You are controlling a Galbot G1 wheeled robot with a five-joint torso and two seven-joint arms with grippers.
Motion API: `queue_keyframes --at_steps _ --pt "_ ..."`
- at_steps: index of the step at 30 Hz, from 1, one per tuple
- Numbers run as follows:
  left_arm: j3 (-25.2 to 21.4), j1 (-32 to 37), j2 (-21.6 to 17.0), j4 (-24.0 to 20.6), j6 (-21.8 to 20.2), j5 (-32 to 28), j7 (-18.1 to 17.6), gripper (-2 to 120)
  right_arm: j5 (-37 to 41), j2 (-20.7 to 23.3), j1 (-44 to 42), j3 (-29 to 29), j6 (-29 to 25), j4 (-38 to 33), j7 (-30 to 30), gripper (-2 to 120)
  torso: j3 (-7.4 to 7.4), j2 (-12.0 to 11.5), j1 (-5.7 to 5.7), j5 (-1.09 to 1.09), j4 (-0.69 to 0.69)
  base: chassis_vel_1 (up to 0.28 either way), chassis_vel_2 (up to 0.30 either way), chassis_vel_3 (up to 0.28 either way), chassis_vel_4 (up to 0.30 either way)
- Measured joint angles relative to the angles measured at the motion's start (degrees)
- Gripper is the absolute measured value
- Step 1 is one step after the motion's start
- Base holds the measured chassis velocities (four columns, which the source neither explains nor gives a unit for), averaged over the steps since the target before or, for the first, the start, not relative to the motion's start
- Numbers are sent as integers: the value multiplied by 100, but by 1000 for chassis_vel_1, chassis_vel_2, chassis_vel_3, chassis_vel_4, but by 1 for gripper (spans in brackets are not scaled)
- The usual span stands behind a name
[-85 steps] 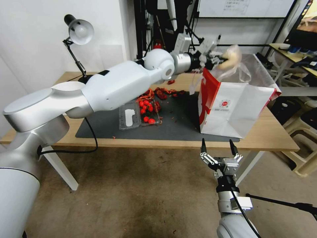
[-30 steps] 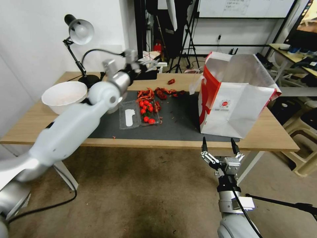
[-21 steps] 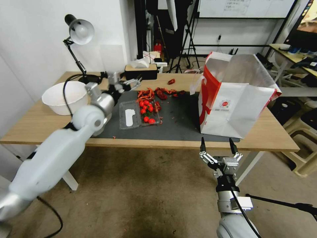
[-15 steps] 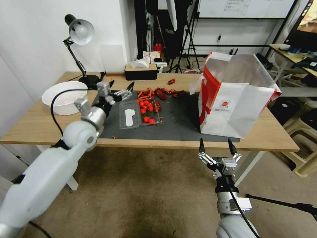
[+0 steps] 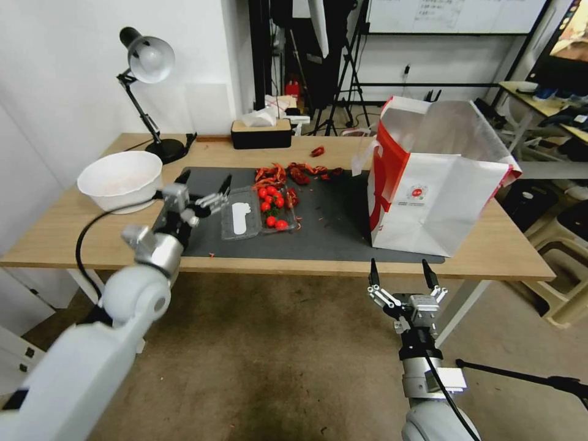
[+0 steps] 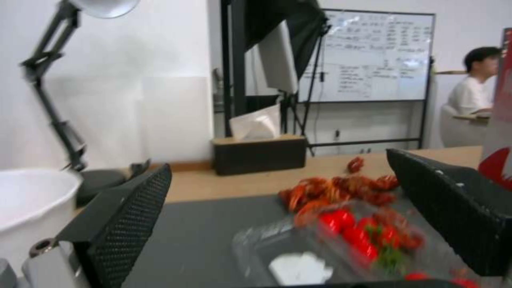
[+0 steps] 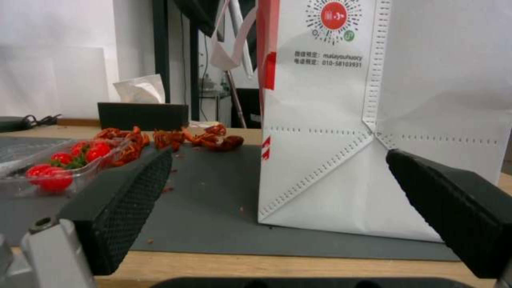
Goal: Pick up the trash from the table and place it into the takeout bag.
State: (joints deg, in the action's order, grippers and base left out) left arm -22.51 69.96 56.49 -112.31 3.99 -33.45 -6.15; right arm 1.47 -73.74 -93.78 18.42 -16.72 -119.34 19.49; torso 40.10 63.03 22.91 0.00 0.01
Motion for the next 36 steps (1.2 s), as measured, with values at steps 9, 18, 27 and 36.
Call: queue_keyframes --at_steps 9,18,27,36 --pt "-584 826 311 -28 491 295 39 100 -13 -38 7 -39 1 19 -7 100 0 0 0 2 -2 0 0 0 0" --pt "-898 1288 668 -9 869 640 107 100 -22 -39 27 -45 5 36 -9 100 0 0 1 1 -2 0 0 0 0" --pt "-1009 1703 1014 52 1243 945 193 100 -22 -54 53 -33 6 87 -9 100 1 0 1 0 -1 0 0 0 0" --pt "-1045 1843 1084 94 1443 1052 198 100 -38 -95 98 -58 12 159 -1 100 0 0 1 0 -2 0 0 0 0"
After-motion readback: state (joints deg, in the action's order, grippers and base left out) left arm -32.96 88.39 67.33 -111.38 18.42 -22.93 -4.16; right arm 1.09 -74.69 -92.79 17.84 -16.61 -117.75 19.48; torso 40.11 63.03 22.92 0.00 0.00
